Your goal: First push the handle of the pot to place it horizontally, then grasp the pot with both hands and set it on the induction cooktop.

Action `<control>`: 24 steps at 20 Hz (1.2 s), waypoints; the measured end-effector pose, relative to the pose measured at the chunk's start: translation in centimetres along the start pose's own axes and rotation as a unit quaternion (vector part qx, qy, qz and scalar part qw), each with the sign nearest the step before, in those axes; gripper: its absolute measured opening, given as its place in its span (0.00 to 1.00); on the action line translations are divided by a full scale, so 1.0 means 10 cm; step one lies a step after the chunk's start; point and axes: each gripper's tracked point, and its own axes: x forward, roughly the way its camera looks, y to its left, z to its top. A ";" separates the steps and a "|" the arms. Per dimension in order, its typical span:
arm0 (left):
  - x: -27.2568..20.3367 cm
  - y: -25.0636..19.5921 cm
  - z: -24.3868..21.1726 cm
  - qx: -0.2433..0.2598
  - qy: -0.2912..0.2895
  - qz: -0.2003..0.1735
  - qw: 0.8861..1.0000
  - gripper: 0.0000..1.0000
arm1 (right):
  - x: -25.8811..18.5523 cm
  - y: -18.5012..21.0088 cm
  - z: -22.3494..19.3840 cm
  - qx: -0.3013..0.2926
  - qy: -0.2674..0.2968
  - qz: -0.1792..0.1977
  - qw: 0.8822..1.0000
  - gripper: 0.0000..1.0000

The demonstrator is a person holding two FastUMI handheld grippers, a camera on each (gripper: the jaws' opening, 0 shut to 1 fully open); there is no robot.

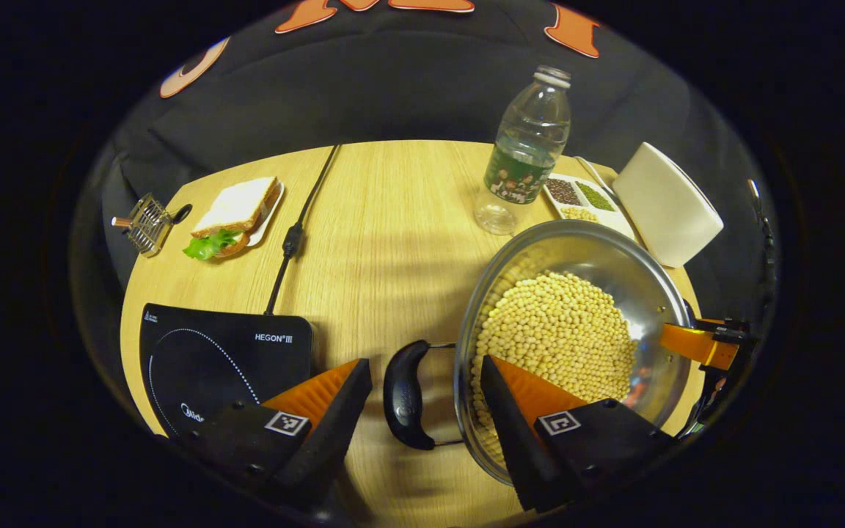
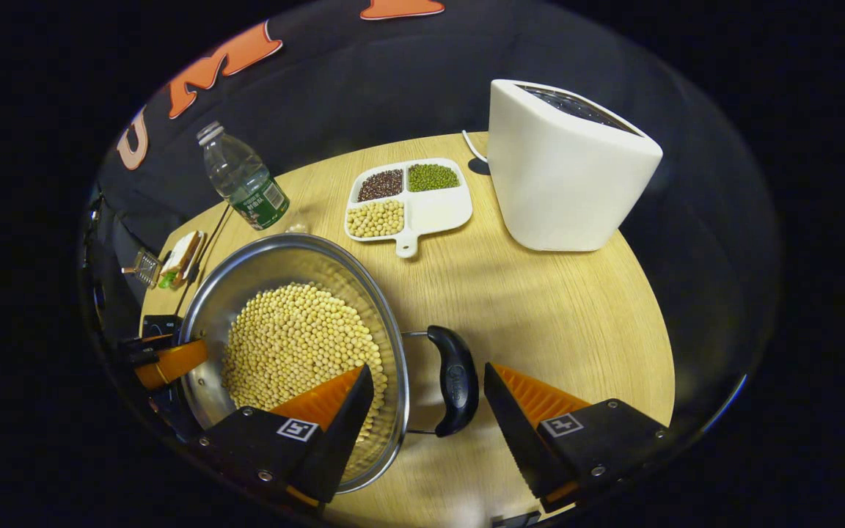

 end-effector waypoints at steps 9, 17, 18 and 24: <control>0.16 -0.03 -0.01 -0.006 -0.033 0.005 0.999 0.73 | 0.15 -0.01 -0.10 -0.002 -0.019 -0.024 1.000 0.70; -0.10 0.17 0.07 -0.004 -0.084 0.029 0.996 0.69 | 0.15 0.05 -0.10 0.025 -0.025 -0.015 0.999 0.57; -0.17 0.23 0.10 -0.011 -0.089 0.029 0.996 0.69 | 0.16 0.01 -0.11 0.023 -0.027 -0.012 0.999 0.57; -0.61 0.86 0.21 -0.037 -0.127 0.054 0.990 0.69 | 0.21 -0.03 -0.05 0.004 -0.053 0.005 0.999 0.57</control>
